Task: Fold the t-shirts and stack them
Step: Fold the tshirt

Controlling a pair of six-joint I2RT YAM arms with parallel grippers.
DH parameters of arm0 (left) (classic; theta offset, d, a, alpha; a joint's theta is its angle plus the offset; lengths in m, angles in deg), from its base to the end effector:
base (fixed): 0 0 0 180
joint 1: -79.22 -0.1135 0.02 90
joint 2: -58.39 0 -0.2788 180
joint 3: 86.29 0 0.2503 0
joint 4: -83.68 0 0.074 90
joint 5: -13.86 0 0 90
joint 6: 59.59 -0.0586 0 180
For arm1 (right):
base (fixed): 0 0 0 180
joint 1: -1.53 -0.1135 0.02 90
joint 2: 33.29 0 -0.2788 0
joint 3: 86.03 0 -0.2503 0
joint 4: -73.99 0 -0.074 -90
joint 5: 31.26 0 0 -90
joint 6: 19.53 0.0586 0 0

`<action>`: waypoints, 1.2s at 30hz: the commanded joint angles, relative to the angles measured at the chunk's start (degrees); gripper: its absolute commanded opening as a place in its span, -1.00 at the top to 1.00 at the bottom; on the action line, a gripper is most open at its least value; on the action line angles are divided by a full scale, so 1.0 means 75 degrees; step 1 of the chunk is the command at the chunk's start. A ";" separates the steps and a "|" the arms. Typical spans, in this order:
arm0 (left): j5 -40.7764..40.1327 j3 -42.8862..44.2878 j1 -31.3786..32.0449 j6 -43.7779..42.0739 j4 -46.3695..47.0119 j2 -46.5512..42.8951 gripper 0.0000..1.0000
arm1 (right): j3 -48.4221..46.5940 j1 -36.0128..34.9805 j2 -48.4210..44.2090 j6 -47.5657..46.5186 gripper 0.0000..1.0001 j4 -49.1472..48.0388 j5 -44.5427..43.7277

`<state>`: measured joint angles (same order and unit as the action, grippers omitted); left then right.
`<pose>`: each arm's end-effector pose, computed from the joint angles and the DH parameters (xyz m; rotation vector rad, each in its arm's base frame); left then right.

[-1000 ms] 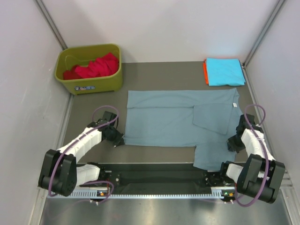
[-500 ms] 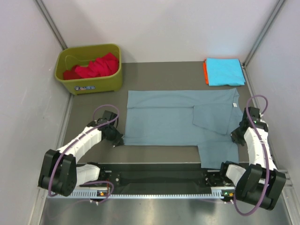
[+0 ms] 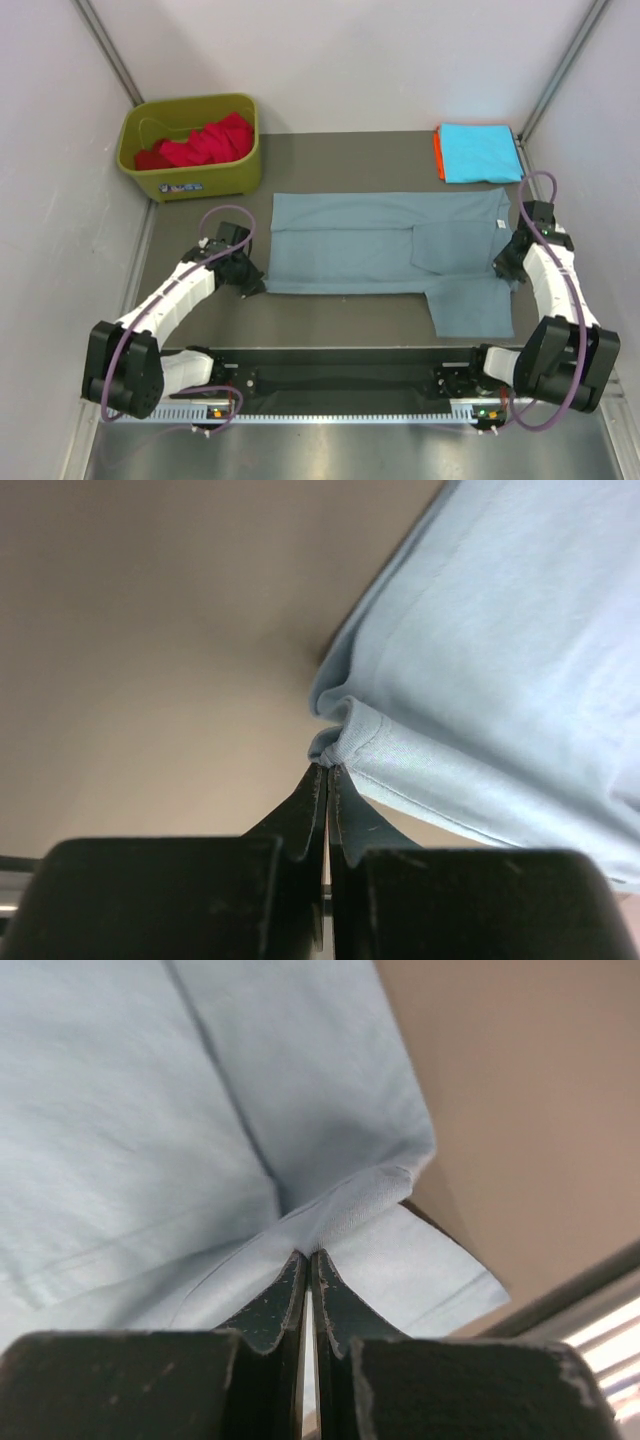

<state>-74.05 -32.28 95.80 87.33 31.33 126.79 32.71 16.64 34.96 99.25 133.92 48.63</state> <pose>0.2027 -0.0626 0.1887 -0.9598 2.6434 -0.3874 0.2066 -0.0664 0.2208 1.0606 2.5012 -0.1726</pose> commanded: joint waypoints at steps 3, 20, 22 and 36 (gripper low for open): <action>-0.0102 0.0752 -0.0031 -0.0301 0.0350 0.0090 1.00 | -0.1086 -0.0058 0.0638 -0.0708 1.00 -0.0716 0.0457; -0.0793 0.3272 -0.0042 -0.0946 0.0479 0.2772 1.00 | -0.3418 -0.0152 0.2805 -0.1176 0.92 -0.0482 0.1313; -0.0911 0.3635 -0.0078 -0.0946 0.0362 0.3008 1.00 | -0.3675 -0.0152 0.3169 -0.1223 0.91 -0.0423 0.1640; -0.0994 0.4819 -0.0300 -0.1098 0.0326 0.4344 1.00 | -0.4379 -0.0222 0.4434 -0.1411 0.72 -0.0189 0.1851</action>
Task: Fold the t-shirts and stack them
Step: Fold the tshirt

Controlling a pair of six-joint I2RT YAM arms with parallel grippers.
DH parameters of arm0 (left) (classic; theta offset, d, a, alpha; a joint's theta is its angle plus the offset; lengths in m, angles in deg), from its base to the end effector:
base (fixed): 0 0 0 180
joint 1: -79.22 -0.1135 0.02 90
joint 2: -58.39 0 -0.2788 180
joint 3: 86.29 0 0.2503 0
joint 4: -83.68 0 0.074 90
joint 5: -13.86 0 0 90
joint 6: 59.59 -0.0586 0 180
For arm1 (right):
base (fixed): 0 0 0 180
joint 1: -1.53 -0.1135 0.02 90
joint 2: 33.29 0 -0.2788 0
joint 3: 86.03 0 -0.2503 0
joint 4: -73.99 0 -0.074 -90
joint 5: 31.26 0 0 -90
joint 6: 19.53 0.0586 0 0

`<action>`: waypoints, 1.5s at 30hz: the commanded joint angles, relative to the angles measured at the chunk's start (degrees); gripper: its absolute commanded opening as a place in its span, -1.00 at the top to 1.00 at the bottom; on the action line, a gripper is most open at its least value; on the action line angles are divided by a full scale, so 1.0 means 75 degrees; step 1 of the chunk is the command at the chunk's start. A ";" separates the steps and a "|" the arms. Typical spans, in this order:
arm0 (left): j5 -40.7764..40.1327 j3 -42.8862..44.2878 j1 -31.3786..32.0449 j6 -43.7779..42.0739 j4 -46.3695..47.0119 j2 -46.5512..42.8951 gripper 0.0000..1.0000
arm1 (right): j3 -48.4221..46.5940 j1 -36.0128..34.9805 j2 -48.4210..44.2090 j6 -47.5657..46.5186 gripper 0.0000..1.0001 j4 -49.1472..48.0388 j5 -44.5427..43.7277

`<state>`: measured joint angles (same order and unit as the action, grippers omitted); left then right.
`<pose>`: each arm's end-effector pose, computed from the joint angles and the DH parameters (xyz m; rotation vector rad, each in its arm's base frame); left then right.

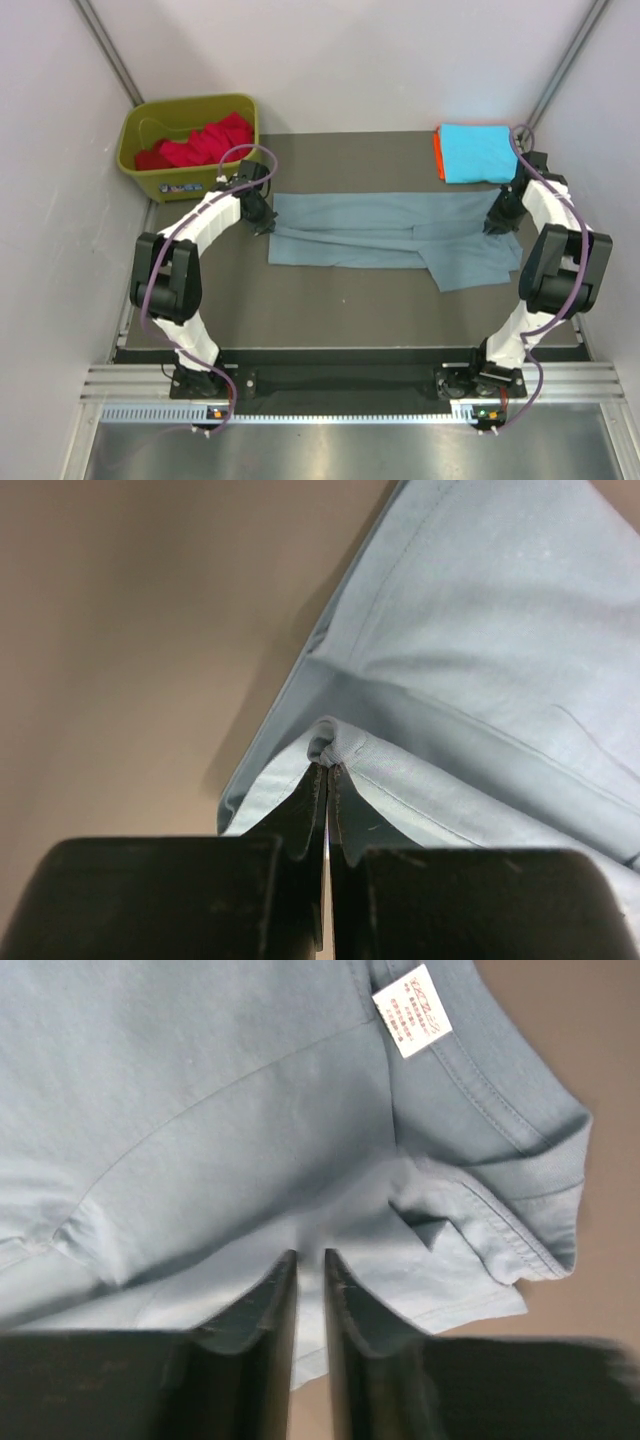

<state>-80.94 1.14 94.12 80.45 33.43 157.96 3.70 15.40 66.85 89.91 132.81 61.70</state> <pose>0.3612 -0.0910 0.2185 -0.8351 2.5459 -0.2587 0.3540 -0.0843 0.2216 0.7813 2.6586 0.0968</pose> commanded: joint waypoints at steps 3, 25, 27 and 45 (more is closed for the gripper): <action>-0.0005 0.0399 -0.0088 -0.0366 0.0139 0.0248 1.00 | -0.0606 -0.0045 0.0277 -0.0178 0.34 0.0054 0.0062; 0.1682 0.0013 -0.0088 -0.1469 0.1487 0.0306 1.00 | 0.2874 0.2440 -0.1669 -0.0284 0.49 -0.0824 0.0483; 0.1741 -0.0023 -0.0088 -0.1457 0.1499 0.0341 1.00 | 0.3003 0.2440 -0.1668 -0.0249 0.48 -0.0965 0.0449; 0.1695 0.0165 -0.0088 -0.1399 0.1206 0.0517 1.00 | 0.3308 0.2428 -0.0989 0.0044 0.42 -0.1762 0.0367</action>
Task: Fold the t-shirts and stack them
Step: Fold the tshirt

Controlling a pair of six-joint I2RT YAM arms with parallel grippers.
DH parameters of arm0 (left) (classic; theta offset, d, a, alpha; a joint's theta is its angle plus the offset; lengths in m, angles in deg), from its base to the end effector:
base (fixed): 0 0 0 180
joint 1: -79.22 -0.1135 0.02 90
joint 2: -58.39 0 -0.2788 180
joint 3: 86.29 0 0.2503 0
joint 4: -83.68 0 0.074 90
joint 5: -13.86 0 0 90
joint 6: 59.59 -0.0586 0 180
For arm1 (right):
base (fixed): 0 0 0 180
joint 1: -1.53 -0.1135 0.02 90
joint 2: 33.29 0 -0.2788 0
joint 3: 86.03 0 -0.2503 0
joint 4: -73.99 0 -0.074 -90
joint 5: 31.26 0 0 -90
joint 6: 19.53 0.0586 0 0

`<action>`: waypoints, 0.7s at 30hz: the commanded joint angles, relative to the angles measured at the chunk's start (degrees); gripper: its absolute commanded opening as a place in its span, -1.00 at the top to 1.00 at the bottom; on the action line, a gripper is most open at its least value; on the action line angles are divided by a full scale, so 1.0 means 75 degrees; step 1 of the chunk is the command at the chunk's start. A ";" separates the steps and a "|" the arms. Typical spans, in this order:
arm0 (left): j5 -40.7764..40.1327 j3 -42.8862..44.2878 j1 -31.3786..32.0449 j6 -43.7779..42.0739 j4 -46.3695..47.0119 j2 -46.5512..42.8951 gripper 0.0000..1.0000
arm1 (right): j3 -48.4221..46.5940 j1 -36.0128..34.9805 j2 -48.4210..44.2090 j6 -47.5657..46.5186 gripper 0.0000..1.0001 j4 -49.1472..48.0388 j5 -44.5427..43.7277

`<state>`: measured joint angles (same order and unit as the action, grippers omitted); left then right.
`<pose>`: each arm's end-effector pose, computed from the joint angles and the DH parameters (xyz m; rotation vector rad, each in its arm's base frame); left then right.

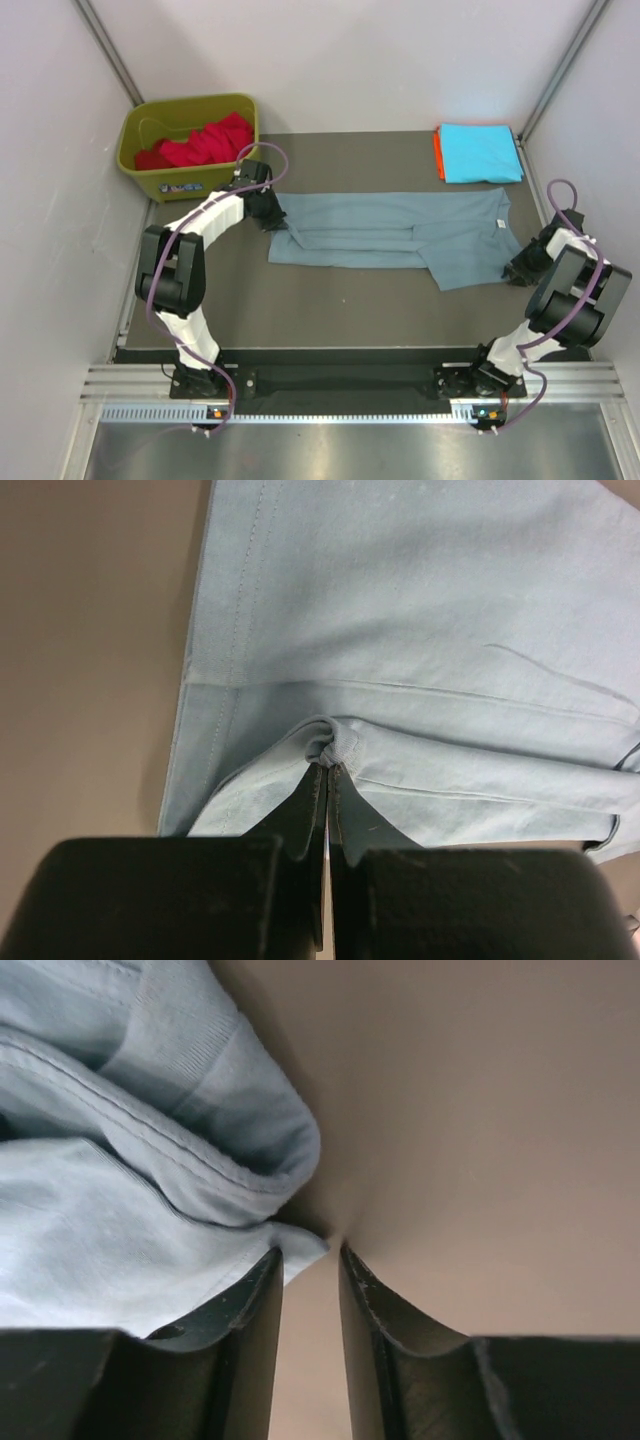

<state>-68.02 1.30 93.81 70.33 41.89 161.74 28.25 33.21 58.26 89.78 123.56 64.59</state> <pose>0.3812 -0.1078 0.2054 -0.5283 2.6011 -0.5211 0.2467 -0.1452 0.1551 1.2207 2.6037 0.1064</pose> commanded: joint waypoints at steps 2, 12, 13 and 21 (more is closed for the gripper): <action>-0.0016 0.0133 -0.0059 -0.0049 0.0044 0.0024 1.00 | 0.0070 0.0065 0.0239 0.0062 0.58 -0.0623 -0.0111; 0.0042 -0.0265 -0.0082 0.0079 -0.0202 -0.0326 1.00 | 0.0152 0.0053 -0.0240 -0.0184 1.00 -0.0308 -0.0299; -0.0039 -0.0301 -0.0094 0.0114 -0.0307 -0.0362 1.00 | 0.0234 0.0053 -0.0578 -0.0149 1.00 -0.0087 -0.0357; 0.0195 -0.0991 -0.0117 0.0443 -0.0496 -0.1063 1.00 | 0.0293 0.0053 -0.2583 0.0706 1.00 0.0794 -0.1002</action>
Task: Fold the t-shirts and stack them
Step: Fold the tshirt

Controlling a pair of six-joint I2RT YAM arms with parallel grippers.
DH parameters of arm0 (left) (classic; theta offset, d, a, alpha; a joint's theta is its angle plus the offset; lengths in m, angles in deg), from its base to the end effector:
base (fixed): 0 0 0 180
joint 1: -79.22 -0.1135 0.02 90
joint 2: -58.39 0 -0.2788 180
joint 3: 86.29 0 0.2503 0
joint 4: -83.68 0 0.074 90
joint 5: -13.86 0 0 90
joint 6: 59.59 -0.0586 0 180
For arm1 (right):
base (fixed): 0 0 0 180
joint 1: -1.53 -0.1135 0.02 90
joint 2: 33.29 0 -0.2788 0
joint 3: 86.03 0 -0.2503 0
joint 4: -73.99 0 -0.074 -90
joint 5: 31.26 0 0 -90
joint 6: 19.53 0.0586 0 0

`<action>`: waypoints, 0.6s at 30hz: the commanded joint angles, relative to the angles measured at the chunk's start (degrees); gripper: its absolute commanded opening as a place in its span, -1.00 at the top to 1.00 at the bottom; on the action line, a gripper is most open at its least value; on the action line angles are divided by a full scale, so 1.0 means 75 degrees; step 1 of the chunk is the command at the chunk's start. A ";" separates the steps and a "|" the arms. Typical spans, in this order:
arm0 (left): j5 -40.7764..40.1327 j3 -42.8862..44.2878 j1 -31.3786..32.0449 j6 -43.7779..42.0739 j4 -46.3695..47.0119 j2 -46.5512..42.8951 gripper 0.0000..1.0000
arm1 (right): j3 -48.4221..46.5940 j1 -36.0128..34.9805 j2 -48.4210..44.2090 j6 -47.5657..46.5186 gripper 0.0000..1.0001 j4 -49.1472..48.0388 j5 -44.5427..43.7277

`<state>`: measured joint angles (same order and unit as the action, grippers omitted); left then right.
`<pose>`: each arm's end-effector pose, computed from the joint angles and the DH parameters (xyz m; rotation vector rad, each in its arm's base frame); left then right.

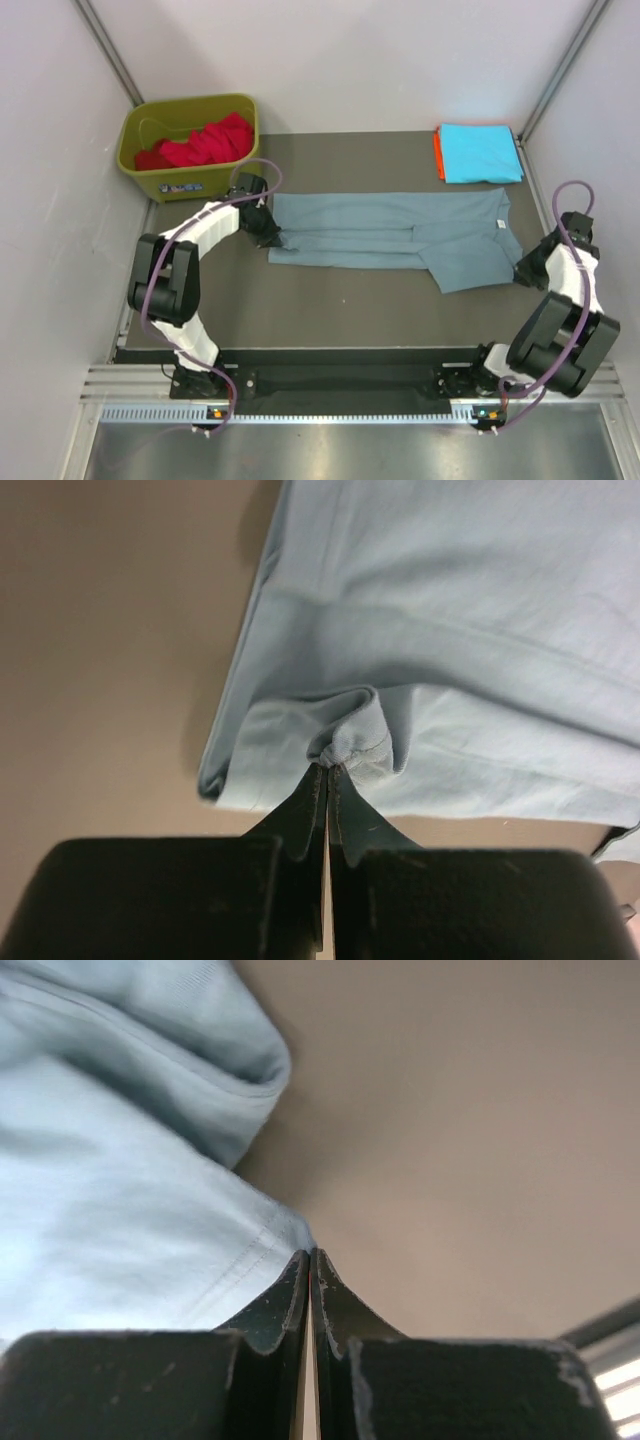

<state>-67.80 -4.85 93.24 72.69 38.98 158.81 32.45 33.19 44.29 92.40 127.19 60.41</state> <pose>0.3527 -0.0968 0.1880 -0.6291 2.6921 -0.4826 0.2116 -0.1285 0.1925 1.2459 2.4835 -0.0028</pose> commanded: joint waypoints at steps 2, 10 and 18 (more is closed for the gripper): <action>0.0119 -0.0243 -0.0041 0.0081 -0.0166 -0.1035 1.00 | -0.0547 -0.0072 -0.1015 0.0427 1.00 0.0719 -0.0539; -0.0151 -0.1039 -0.0053 -0.0118 -0.0320 -0.2314 1.00 | -0.0688 -0.0764 -0.2291 0.0474 1.00 0.1399 -0.0820; -0.0361 -0.2281 -0.0041 -0.0294 -0.0167 -0.4165 1.00 | -0.0911 -0.1010 -0.3148 0.0286 1.00 0.1447 -0.1184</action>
<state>-68.63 -20.34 93.18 71.97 36.62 132.34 29.10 26.61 22.54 95.46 137.47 53.81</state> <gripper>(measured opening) 0.011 0.005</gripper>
